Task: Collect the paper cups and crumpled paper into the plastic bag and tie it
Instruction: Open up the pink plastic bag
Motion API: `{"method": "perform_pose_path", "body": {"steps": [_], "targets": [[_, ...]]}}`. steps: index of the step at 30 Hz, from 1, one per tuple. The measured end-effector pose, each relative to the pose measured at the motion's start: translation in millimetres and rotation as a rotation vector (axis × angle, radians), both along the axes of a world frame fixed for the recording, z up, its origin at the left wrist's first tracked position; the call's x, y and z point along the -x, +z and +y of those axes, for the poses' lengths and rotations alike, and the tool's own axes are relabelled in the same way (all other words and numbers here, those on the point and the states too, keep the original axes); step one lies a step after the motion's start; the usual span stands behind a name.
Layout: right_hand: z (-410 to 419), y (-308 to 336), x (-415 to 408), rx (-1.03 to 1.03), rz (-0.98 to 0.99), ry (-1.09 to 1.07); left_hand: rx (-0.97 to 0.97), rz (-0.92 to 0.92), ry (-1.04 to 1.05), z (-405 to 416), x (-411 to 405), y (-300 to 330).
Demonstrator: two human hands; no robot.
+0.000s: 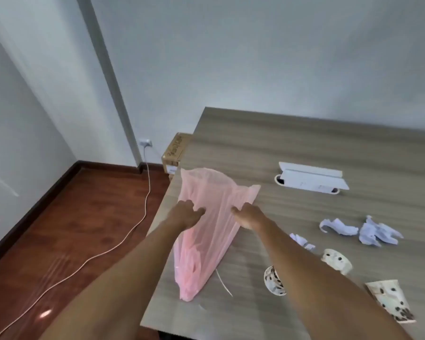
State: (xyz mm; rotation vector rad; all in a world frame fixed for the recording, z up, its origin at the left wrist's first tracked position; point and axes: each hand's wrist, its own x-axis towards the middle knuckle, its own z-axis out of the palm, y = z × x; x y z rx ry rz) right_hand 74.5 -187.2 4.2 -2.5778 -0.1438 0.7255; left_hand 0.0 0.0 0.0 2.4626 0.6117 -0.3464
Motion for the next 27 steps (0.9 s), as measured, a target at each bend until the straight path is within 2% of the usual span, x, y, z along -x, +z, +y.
{"method": "perform_pose_path", "body": {"steps": [4, 8, 13, 16, 21, 27], "targets": [[11.8, -46.4, 5.4, -0.031, 0.077, -0.195, 0.057, 0.038, 0.206, 15.1, 14.6, -40.8], [19.5, -82.0, 12.8, -0.116, 0.139, -0.414, 0.159, 0.057, 0.319, 17.1, 21.2, -73.1], [20.4, -120.4, 13.7, -0.261, 0.090, -0.517, 0.341, 0.027, 0.456, 6.8, 20.9, -95.9], [23.2, -105.8, 18.0, -0.375, 0.035, -0.564, 0.409, 0.020, 0.498, 5.4, 19.4, -99.9], [19.2, -75.8, 26.2, -0.635, -0.073, -0.607, 0.617, -0.103, 0.606, 6.5, 17.3, -88.7], [-7.8, -20.7, 51.9, -0.832, -0.230, -0.404, 0.837, -0.148, 0.728, 2.1, 17.7, -62.6]]}}
